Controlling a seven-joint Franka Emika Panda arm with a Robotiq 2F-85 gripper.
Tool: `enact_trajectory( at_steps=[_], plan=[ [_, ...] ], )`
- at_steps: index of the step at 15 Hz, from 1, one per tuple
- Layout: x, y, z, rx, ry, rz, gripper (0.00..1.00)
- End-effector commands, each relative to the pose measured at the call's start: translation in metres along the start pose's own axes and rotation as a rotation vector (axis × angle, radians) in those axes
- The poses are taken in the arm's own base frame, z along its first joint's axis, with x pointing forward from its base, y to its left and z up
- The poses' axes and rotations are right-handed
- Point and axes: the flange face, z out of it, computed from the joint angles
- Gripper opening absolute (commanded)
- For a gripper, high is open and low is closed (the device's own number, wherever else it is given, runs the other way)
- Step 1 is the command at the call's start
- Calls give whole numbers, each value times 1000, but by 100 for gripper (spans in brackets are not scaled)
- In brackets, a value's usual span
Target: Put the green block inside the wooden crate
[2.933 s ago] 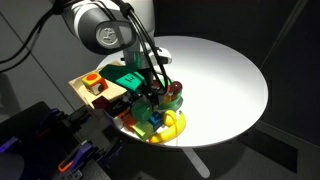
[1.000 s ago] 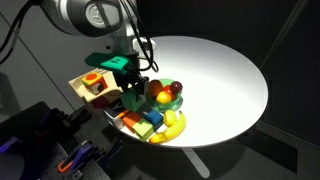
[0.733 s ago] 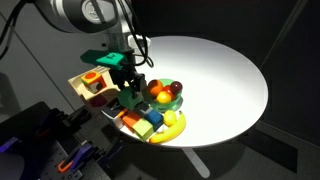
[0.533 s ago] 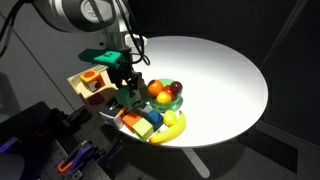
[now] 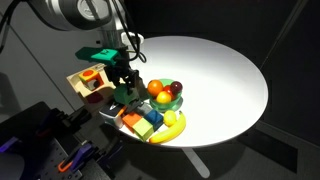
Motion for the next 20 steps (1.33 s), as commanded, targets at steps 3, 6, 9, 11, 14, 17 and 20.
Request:
enact_trajectory(
  at_steps=[3,6,9,11,14,17,20],
  plan=[
    [-15,-6,-29,-15,35,22,28],
    [-16,-13,-37,-20,43,7,28],
    [-10,-25,-38,-29,36,-27,28],
    [-6,-35,-37,-33,30,-53,28],
    [0,-51,-37,-38,26,-97,28],
    [1,-69,-36,-44,19,-144,28],
    [2,-84,-36,-45,12,-176,28]
  ],
)
